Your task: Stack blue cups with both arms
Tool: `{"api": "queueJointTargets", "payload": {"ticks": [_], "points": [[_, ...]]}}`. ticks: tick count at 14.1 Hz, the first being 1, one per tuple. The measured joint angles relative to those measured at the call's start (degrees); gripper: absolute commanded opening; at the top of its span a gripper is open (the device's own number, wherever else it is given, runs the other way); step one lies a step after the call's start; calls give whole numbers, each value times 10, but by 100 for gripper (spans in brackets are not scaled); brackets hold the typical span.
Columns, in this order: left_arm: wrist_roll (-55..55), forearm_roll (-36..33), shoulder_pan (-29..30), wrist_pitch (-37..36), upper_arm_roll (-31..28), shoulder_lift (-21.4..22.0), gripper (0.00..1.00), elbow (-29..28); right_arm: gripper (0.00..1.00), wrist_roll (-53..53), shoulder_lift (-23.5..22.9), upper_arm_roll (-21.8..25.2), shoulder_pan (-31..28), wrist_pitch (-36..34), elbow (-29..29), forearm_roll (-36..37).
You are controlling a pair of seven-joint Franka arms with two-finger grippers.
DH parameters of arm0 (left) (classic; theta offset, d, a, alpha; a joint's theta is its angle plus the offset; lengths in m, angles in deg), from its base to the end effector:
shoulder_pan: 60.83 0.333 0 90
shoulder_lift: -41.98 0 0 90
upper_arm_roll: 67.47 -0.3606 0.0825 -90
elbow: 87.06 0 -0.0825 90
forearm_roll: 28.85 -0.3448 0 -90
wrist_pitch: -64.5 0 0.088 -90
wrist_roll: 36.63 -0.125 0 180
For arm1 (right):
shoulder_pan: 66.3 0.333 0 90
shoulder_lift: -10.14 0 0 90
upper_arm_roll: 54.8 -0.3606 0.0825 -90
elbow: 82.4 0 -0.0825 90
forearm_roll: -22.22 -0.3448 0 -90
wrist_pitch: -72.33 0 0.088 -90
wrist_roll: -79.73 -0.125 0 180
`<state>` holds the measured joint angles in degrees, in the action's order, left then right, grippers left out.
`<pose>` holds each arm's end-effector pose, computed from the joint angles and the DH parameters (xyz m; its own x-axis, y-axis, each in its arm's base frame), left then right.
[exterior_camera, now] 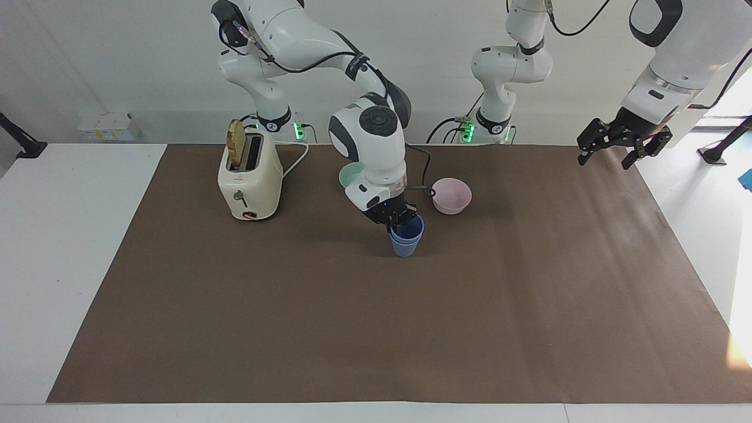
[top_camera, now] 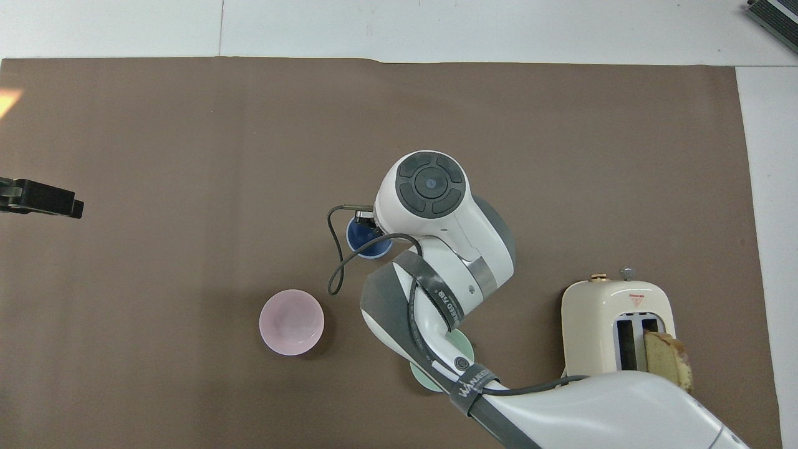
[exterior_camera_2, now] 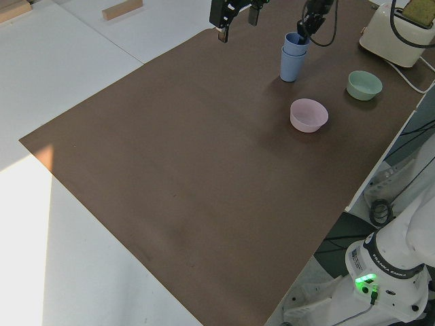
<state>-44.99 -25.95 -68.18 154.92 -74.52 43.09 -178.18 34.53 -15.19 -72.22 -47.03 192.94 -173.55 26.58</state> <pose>0.5092 -0.0082 0.6533 0.9886 -0.1500 0.0146 -0.1506 -0.9873 0.0514 0.5580 0.3701 0.4361 0.9889 -0.1469 0.0230 -0.1437 -0.9837 -0.1078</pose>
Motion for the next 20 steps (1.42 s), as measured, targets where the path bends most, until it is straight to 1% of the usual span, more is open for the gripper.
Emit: {"api": "queueJointTargets", "payload": {"ticks": [4, 6, 7, 12, 14, 17, 20], "points": [[0, 0, 0, 0, 0, 0, 100, 0, 100, -1, 1, 0, 4, -2, 3, 6], [0, 0, 0, 0, 0, 0, 100, 0, 100, -1, 13, 1, 0, -27, 12, 6], [0, 0, 0, 0, 0, 0, 100, 0, 100, -1, 28, 1, -3, -46, 17, 6], [0, 0, 0, 0, 0, 0, 100, 0, 100, 14, 131, 2, -36, -145, 23, 6], [0, 0, 0, 0, 0, 0, 100, 0, 100, 75, 165, 3, -70, -185, 23, 6], [0, 0, 0, 0, 0, 0, 100, 0, 100, 198, 223, 6, -142, -244, 24, -2], [0, 0, 0, 0, -2, 0, 100, 0, 100, 288, 255, 9, -207, -278, 23, -9]]}}
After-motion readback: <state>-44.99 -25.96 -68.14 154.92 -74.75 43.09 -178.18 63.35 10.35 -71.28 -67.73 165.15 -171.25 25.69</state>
